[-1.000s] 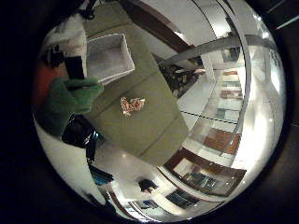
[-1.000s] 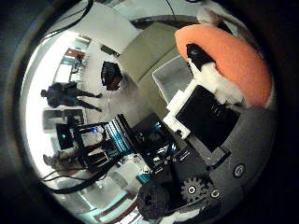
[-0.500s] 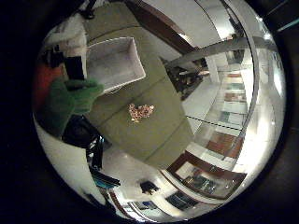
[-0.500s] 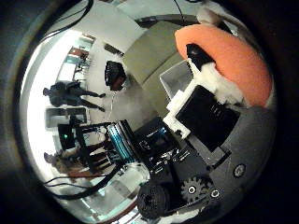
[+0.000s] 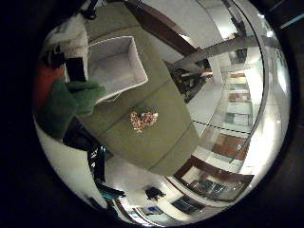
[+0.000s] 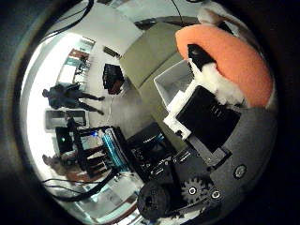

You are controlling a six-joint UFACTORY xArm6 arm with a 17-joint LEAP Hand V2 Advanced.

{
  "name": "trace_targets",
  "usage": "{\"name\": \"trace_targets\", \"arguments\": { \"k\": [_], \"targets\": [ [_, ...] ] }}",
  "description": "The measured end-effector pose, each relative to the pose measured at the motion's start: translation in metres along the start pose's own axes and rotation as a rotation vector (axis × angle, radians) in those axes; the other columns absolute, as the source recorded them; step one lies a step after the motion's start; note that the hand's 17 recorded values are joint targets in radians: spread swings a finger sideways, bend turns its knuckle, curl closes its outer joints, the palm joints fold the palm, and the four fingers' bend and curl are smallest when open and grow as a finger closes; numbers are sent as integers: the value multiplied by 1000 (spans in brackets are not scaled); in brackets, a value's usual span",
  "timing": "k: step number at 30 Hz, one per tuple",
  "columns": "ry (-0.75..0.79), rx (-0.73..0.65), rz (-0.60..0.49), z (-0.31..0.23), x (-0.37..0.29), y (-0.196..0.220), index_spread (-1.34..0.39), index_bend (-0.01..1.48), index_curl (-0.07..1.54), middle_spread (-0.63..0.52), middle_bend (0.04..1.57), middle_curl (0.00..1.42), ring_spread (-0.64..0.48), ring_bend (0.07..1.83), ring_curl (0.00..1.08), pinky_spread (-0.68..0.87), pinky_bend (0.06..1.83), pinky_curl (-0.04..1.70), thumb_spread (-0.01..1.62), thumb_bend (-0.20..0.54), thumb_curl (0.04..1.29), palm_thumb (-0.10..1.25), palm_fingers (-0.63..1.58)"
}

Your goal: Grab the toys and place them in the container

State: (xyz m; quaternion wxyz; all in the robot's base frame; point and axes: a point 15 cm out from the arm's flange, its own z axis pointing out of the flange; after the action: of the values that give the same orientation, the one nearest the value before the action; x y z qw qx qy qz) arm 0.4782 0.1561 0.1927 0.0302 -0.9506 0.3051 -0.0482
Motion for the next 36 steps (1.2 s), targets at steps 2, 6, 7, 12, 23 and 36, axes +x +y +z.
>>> {"name": "trace_targets", "arguments": {
  "k": [2, 6, 7, 12, 23, 36],
  "targets": [
    [1, 3, 0, 6, 1, -2, -255, 1110, 886, -217, 1197, 1011, -276, 1277, 961, -198, 1415, 874, 774, -18, 862, 978, 1092],
    [0, 3, -8, 19, -1, -7, -255, 1110, 886, -217, 1197, 1011, -276, 1277, 961, -198, 1415, 875, 773, -19, 860, 979, 1092],
    [-1, 4, -13, 23, -3, -9, -254, 1113, 885, -217, 1196, 1011, -276, 1276, 961, -198, 1414, 875, 775, -17, 862, 987, 1094],
    [-28, 9, -15, 35, -16, -18, -254, 1120, 888, -217, 1196, 1011, -276, 1276, 961, -198, 1414, 875, 772, -19, 865, 985, 1094],
    [-68, 8, -58, 73, -52, -40, -253, 1122, 887, -217, 1198, 1010, -281, 1269, 972, -198, 1415, 876, 759, -18, 871, 994, 1092],
    [-106, -35, -67, 133, -73, -41, -256, 1135, 895, -216, 1216, 1016, -282, 1265, 979, -205, 1402, 888, 724, -16, 900, 1018, 1091]
  ]
}}
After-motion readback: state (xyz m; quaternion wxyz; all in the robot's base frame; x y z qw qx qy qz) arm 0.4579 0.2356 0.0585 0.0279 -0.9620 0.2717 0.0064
